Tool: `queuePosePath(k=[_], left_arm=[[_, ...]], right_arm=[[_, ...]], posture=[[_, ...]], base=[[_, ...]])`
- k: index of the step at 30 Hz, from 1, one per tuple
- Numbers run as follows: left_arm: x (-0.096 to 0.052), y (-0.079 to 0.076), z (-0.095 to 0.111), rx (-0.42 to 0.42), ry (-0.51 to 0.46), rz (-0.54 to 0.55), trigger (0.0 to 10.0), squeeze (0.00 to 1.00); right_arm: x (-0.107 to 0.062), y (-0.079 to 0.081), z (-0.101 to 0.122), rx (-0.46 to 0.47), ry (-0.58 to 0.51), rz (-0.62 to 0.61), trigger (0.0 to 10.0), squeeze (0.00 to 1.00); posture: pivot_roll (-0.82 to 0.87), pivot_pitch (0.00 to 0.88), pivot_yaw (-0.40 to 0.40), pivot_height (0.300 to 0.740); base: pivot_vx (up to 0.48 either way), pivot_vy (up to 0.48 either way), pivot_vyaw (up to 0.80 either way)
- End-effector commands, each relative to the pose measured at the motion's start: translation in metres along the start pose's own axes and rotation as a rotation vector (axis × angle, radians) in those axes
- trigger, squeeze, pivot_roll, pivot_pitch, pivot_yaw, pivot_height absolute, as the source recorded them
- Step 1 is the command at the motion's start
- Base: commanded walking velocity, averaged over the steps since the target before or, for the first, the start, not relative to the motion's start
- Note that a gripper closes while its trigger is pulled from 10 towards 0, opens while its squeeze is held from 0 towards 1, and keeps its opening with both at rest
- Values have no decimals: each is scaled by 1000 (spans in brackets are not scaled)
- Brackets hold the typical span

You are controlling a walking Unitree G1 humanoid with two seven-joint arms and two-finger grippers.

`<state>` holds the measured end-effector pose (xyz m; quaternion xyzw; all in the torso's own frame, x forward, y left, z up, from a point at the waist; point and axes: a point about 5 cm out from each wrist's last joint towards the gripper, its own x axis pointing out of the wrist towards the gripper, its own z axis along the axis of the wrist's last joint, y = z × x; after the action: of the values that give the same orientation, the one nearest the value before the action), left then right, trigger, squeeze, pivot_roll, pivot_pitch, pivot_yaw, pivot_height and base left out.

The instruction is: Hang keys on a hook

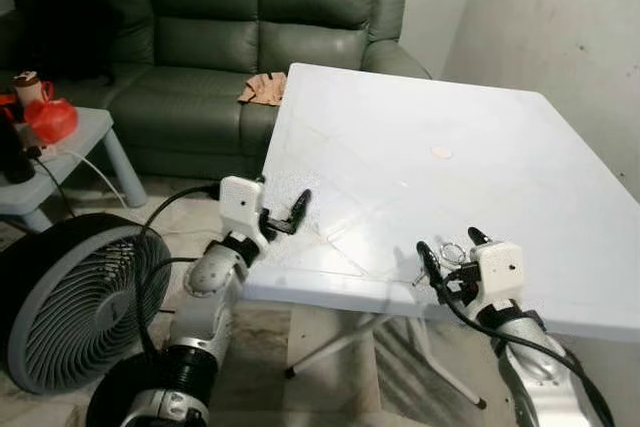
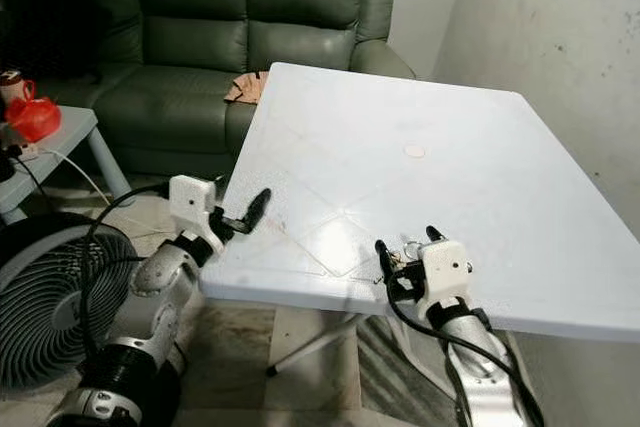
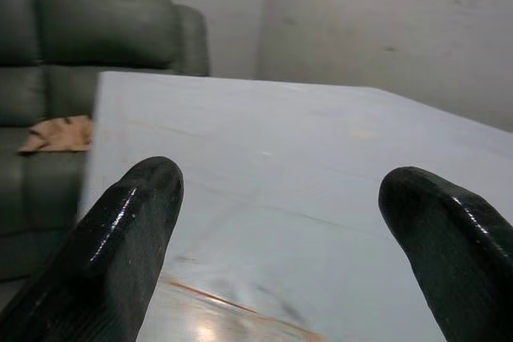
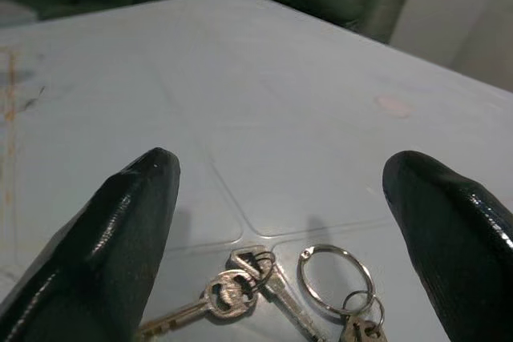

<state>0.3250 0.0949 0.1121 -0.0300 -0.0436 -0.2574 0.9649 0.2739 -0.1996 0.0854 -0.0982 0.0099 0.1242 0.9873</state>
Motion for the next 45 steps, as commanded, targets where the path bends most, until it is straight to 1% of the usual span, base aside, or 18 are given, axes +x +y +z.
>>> queuePosePath(k=[1,3,5,6,9,11,13,14,15,16,17,18,19,31,32,33,34,45], left_arm=[[2,-11,2,29,4,-61,10000,0],[1,-15,1,22,7,-79,10000,0],[0,-20,-1,18,9,-96,10000,0],[-1,-23,-4,12,15,-106,10000,0],[-8,-33,-12,18,44,-137,10000,0],[-9,-34,-13,18,47,-140,10000,0],[-12,-40,-14,11,52,-159,10000,0],[-13,-41,-14,9,52,-161,10000,0],[-13,-42,-14,8,51,-162,10000,0],[-13,-43,-13,6,51,-165,10000,0],[-13,-43,-13,6,51,-165,10000,0],[-13,-43,-13,7,51,-166,10000,0],[-13,-43,-12,13,49,-168,10000,0],[-11,-40,-8,23,56,-174,10000,0],[-11,-41,-7,22,55,-174,10000,0],[-11,-41,-7,22,55,-175,10000,0],[-11,-41,-7,22,55,-175,10000,0],[-11,-41,-7,32,61,-177,10000,0]], right_arm=[[5,-2,1,-30,34,32,10000,0],[6,-3,1,-40,42,33,10000,0],[9,-2,1,-22,60,30,10000,0],[10,-1,0,-10,72,32,10000,0],[12,6,-4,-26,102,28,10000,0],[12,7,-4,-28,107,26,10000,0],[10,13,-13,13,168,13,10000,0],[9,16,-16,25,180,19,7490,0],[8,17,-17,32,185,25,7490,0],[5,19,-21,54,204,22,6745,0],[5,19,-21,54,204,22,6745,0],[4,19,-22,57,212,15,39,0],[3,20,-24,64,217,5,0,0],[2,18,-22,129,231,-33,0,0],[3,17,-23,138,234,-40,902,0],[3,16,-23,145,236,-45,902,0],[3,16,-22,161,235,-47,10000,0],[9,8,-18,264,230,-93,10000,0]], posture=[[17,0,-65,740],[17,0,-65,740],[17,0,-68,740],[17,0,-68,740],[19,0,-71,740],[19,0,-71,740],[23,0,-71,740],[23,0,-71,740],[23,0,-71,740],[23,0,-71,740],[23,0,-71,740],[27,0,-66,740],[25,0,-63,740],[16,0,-47,740],[16,0,-47,740],[16,0,-43,740],[16,0,-43,740],[22,0,-40,740]], base=[[0,0,0],[0,0,0],[0,0,0],[0,0,0],[0,0,0],[0,0,0],[0,0,0],[0,0,0],[0,0,0],[0,0,0],[0,0,0],[0,0,0],[0,0,0],[0,0,0],[0,0,0],[0,0,0],[0,0,0],[0,0,0]])
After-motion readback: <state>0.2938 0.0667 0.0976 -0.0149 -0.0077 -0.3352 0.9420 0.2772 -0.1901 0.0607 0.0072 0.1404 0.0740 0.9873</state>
